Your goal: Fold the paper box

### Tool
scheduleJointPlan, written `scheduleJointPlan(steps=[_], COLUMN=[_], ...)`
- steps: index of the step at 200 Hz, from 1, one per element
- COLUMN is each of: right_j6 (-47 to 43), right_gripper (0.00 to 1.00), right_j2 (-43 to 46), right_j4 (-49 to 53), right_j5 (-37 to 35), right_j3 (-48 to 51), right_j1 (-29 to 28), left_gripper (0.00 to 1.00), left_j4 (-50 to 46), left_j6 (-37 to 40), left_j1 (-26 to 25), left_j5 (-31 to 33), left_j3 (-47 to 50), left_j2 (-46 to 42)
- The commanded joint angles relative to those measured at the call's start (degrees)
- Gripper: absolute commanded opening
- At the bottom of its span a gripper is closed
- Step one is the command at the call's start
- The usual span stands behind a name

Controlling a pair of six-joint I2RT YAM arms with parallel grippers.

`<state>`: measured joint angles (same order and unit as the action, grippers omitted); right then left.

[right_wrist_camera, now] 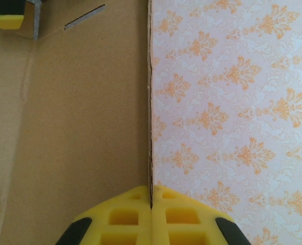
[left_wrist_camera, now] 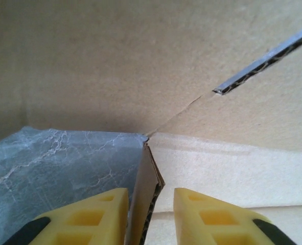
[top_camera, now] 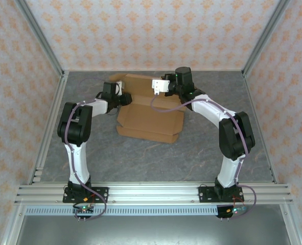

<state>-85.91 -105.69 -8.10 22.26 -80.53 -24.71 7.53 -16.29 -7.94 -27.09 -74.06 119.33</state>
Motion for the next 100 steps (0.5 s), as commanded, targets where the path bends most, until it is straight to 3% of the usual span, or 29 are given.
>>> scheduleJointPlan(steps=[1, 54, 100], right_j6=[1.4, 2.3, 2.2], right_gripper=[0.00, 0.00, 0.00], right_j2=[-0.9, -1.2, -1.4], right_j4=[-0.3, -0.2, -0.9], right_j5=[0.4, 0.2, 0.0], right_j3=[-2.0, -2.3, -1.4], right_j1=[-0.5, -0.6, -1.1], left_gripper=[0.26, 0.16, 0.16], left_j4=[-5.5, -11.6, -13.0], left_j6=[3.6, 2.4, 1.3], left_j1=[-1.7, -6.6, -10.5], left_j5=[7.4, 24.9, 28.8], left_j3=[-2.9, -5.7, -9.1], left_j2=[-0.1, -0.5, 1.6])
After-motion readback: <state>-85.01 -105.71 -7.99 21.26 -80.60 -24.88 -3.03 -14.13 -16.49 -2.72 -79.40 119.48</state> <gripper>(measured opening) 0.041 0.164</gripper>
